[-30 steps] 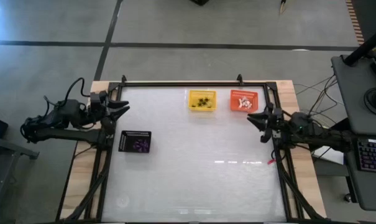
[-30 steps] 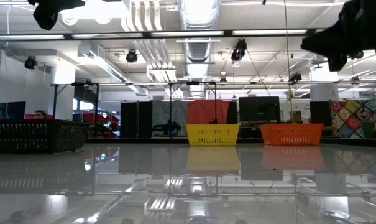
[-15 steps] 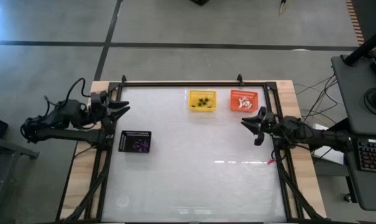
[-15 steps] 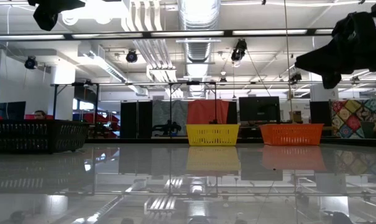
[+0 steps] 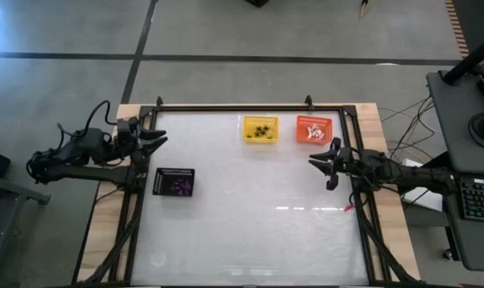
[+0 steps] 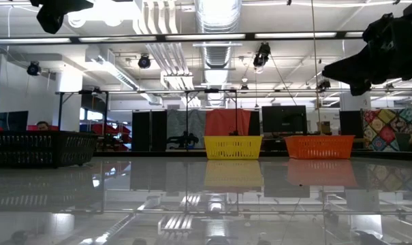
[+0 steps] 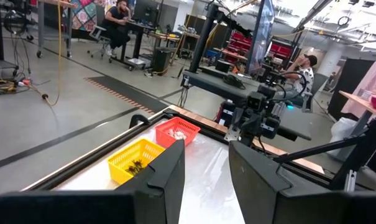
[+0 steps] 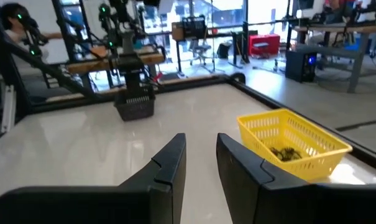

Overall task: Sort Halloween decoration
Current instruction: Return to Home Position

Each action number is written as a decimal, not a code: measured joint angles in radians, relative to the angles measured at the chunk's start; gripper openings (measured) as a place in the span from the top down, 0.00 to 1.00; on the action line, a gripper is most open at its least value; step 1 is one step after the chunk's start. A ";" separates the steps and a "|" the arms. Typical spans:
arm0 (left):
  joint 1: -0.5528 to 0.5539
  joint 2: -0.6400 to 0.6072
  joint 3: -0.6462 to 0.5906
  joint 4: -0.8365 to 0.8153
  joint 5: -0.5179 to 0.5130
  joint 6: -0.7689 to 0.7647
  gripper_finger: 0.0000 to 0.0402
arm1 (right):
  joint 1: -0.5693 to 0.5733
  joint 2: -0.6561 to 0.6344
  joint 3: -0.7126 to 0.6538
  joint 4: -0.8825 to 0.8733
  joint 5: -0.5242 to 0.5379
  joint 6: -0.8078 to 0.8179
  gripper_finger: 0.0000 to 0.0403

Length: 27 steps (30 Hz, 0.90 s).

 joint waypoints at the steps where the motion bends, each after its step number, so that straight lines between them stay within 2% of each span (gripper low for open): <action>1: 0.000 0.000 0.000 0.000 0.000 0.003 0.73 | 0.000 0.011 0.000 0.000 0.000 0.002 0.79; 9: 0.000 0.000 0.000 0.003 0.000 0.065 0.73 | 0.000 0.064 0.000 0.000 0.004 0.018 0.81; 21: 0.000 0.003 -0.018 0.012 -0.001 0.086 0.73 | 0.000 0.068 -0.001 0.004 0.007 0.018 0.82; 27: 0.000 0.002 -0.115 0.204 -0.010 0.129 0.73 | 0.000 0.068 -0.001 0.005 0.007 0.018 0.82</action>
